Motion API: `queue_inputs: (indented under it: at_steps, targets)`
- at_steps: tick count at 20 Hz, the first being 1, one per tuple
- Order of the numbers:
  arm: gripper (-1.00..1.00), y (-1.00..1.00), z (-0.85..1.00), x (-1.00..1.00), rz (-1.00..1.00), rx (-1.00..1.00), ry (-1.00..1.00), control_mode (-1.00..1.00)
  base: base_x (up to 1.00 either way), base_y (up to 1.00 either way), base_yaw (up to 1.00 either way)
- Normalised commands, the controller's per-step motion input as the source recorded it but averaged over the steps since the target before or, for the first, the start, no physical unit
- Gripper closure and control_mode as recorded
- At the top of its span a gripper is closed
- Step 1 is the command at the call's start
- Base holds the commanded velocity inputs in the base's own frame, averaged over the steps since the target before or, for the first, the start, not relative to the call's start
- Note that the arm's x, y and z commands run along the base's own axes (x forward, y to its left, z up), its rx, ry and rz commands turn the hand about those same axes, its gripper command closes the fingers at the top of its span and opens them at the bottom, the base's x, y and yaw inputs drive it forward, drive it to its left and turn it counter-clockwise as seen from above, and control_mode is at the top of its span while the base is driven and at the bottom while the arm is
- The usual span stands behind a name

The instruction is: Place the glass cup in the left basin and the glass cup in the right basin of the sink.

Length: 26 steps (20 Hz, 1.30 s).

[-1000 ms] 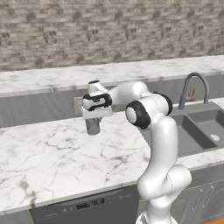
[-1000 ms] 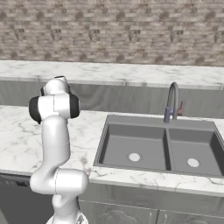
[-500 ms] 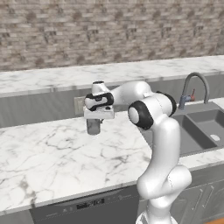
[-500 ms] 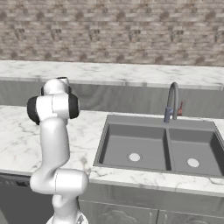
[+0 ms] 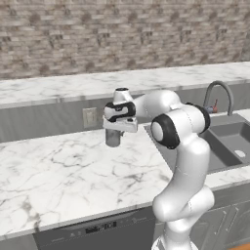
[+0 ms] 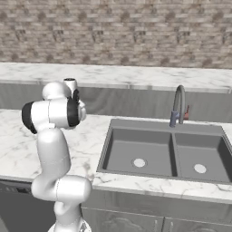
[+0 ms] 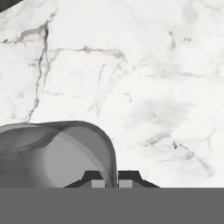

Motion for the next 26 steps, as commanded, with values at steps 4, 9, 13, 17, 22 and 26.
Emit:
queue_inputs:
  at_steps: [4,9,13,17,22,26]
  targets:
    - [1.00,-0.38,0.25,-0.31,-0.11,0.00,-0.04,-1.00,0.00,0.00,0.00]
    - [1.00,-0.48,0.18,-0.32,-0.06,0.00,-0.06,-1.00,0.00,0.00,0.00]
    - [1.00,-0.52,0.14,-0.31,-0.05,0.00,-0.01,-1.00,0.00,0.00,0.00]
    - [1.00,-0.59,0.12,-0.29,-0.02,0.00,0.00,-1.00,0.00,0.00,0.00]
    - [1.00,-0.55,0.04,-0.27,-0.04,0.00,0.00,-1.00,0.00,0.00,0.00]
    - [1.00,-0.54,0.03,-0.23,-0.04,0.00,0.00,-1.00,0.00,0.00,0.00]
